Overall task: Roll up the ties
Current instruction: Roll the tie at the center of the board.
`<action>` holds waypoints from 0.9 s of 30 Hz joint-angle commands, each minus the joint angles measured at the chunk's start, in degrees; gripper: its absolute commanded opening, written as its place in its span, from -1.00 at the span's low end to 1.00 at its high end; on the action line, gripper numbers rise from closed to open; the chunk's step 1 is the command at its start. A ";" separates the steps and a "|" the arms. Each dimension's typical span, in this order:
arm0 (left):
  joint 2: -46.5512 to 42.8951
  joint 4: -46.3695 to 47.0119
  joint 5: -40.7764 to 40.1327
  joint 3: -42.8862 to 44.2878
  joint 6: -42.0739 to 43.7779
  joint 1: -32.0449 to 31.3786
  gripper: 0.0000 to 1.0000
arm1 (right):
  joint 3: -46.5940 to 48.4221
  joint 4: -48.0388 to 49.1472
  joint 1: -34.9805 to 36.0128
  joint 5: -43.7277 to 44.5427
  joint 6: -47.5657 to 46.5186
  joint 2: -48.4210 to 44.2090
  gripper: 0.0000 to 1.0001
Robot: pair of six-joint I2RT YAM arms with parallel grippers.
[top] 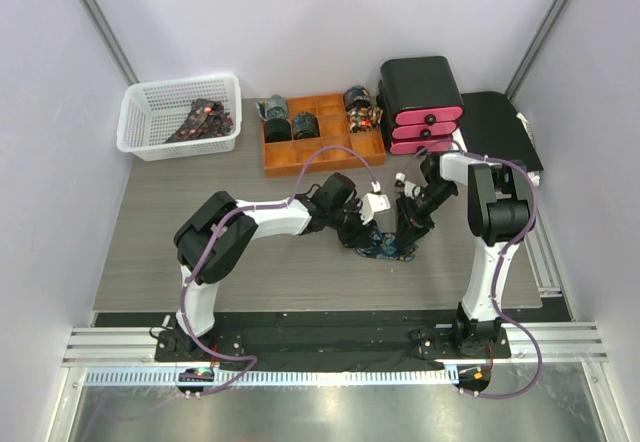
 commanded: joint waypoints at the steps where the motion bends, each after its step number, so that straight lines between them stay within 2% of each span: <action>1: 2.08 -4.70 -7.20 -1.58 -0.72 0.97 -1.00 | 4.17 -0.10 -1.22 -1.25 -4.42 -6.58 -0.49; 6: 2.52 -4.78 -6.94 -1.49 -1.60 0.97 -1.00 | 2.43 -3.54 -0.52 -2.32 -6.19 -10.37 -0.56; 13: 2.70 -4.87 -6.59 -1.23 -1.69 0.88 -1.00 | -5.75 0.31 3.09 2.25 -5.05 -10.20 -0.62; 20: 2.79 -4.96 -5.89 -1.32 -1.69 0.88 -1.00 | -5.05 6.65 3.62 5.42 -1.80 -7.12 -0.63; 27: 2.44 -5.31 -5.09 -1.84 -1.34 0.88 -1.00 | -4.00 8.32 3.36 7.97 -0.74 -5.98 -0.64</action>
